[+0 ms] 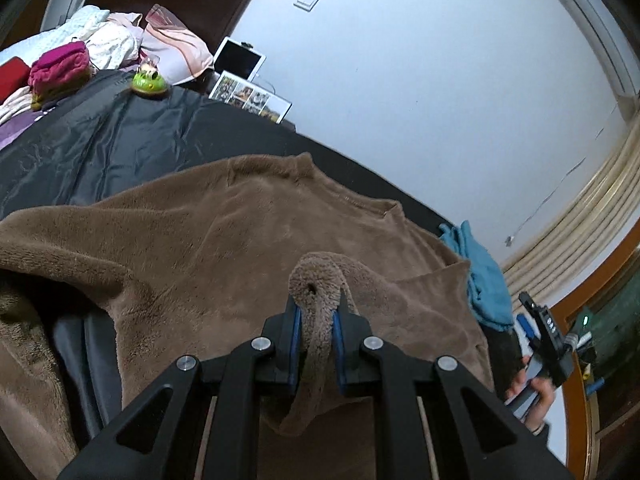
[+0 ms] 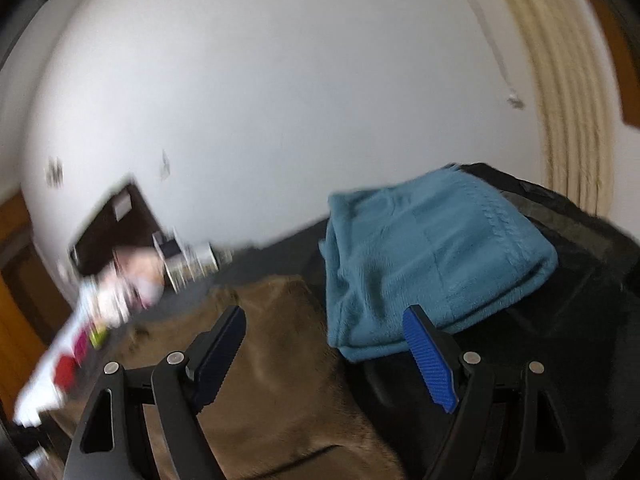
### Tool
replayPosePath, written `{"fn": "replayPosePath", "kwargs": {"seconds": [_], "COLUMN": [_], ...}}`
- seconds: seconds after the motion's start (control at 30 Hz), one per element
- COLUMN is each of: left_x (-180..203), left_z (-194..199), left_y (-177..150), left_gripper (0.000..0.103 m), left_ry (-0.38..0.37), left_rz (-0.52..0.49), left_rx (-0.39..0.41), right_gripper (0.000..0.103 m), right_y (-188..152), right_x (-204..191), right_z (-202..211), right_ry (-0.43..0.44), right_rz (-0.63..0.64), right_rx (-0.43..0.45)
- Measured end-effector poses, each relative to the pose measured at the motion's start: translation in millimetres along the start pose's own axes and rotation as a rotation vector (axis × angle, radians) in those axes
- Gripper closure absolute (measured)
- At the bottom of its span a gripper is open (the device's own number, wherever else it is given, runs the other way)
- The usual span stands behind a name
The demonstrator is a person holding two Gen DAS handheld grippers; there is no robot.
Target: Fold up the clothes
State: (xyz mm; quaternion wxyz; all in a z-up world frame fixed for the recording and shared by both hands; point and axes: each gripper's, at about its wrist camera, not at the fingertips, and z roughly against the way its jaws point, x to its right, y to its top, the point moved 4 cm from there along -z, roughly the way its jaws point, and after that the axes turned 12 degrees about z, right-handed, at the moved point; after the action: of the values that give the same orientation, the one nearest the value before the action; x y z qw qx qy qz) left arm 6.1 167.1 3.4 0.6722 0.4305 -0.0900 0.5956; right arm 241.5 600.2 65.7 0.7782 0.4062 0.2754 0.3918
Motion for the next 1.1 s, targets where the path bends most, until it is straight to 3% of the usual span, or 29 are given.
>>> {"fn": "replayPosePath", "kwargs": {"seconds": [0.13, 0.3, 0.5, 0.6, 0.73, 0.83, 0.93, 1.1], "left_x": [-7.7, -12.0, -10.1, -11.6, -8.7, -3.5, -0.3, -7.8], "left_z": [-8.9, -11.8, -19.7, -26.7, -32.1, -33.7, -35.8, -54.8], "left_y": [-1.1, 1.8, 4.3, 7.9, 15.4, 23.1, 31.7, 39.1], "left_gripper": [0.088, 0.088, 0.087, 0.087, 0.087, 0.087, 0.087, 0.087], "left_ry": [-0.004, -0.02, -0.021, -0.022, -0.025, -0.024, -0.026, 0.03], "left_rz": [0.017, 0.035, 0.025, 0.035, 0.034, 0.022, 0.019, 0.007], "left_rx": [-0.021, -0.024, -0.031, -0.038, -0.039, -0.03, -0.013, -0.019], "right_gripper": [0.02, 0.02, 0.02, 0.02, 0.02, 0.02, 0.02, 0.02], "right_y": [14.8, 28.3, 52.4, 60.7, 46.3, 42.8, 49.5, 54.2], "right_x": [-21.0, -51.1, -53.4, -61.9, -66.7, -55.4, -39.2, -24.7], "right_z": [-29.1, -77.4, -140.2, -163.7, -199.1, -209.9, -214.8, -219.4], "right_ry": [0.028, -0.017, -0.08, -0.116, -0.181, -0.295, -0.388, -0.447], "right_rz": [0.189, 0.405, 0.452, 0.536, 0.719, 0.781, 0.765, 0.718], "right_rx": [-0.142, -0.228, -0.365, -0.43, -0.575, -0.57, -0.526, -0.474]}}
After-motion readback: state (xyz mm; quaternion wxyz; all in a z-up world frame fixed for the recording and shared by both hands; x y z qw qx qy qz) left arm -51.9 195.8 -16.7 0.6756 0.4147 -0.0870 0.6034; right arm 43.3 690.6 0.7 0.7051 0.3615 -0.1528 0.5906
